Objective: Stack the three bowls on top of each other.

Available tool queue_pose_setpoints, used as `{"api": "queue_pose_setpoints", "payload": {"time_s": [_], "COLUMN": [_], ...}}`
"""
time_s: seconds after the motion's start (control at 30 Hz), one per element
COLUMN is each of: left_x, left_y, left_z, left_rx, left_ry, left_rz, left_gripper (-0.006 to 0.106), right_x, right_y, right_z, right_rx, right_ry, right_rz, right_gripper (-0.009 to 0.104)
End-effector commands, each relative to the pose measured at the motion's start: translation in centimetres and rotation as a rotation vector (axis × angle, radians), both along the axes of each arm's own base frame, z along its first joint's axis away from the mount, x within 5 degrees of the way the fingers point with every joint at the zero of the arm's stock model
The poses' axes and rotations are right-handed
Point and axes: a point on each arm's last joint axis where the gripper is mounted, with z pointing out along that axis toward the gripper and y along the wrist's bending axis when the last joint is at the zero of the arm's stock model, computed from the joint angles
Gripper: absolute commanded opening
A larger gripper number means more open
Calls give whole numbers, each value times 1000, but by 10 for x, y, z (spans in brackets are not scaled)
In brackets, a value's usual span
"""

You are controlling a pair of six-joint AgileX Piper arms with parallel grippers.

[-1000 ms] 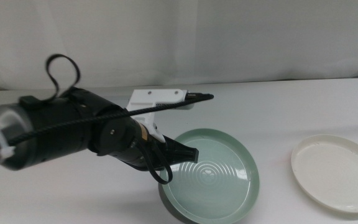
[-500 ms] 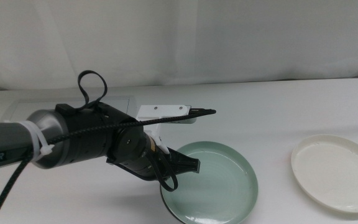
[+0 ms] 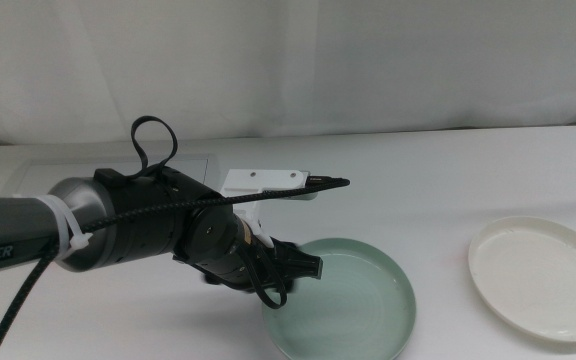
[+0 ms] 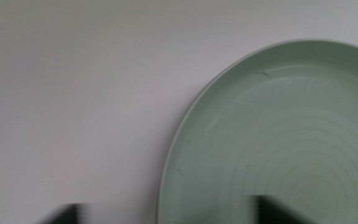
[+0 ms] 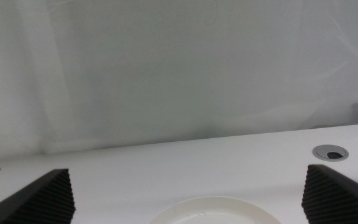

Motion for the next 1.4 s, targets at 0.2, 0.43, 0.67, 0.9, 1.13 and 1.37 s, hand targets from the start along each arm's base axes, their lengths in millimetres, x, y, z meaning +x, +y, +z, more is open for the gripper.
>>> {"api": "queue_pose_setpoints", "payload": {"time_s": [0.2,0.43,0.67,0.9,1.13,1.37], "left_x": [1,15,16,-33,-107,-178], "left_y": [1,33,145,215,211,207], "left_z": [11,68,150,182,174,126], "left_rx": [-5,17,62,130,91,33], "left_ry": [-50,-219,-478,-613,-840,-1031], "left_rz": [-22,2,229,408,375,362], "left_gripper": [92,90,82,16,-2,-2], "right_x": [-1,-1,-1,-1,-2,-7], "right_y": [0,0,0,1,1,0], "right_z": [-11,-10,-8,-5,-3,26], "right_rx": [-6,-3,1,6,45,66], "right_ry": [4,-11,-38,-63,-64,-147], "right_rz": [-2,0,5,9,11,14], "right_gripper": [102,102,102,102,102,102]}}
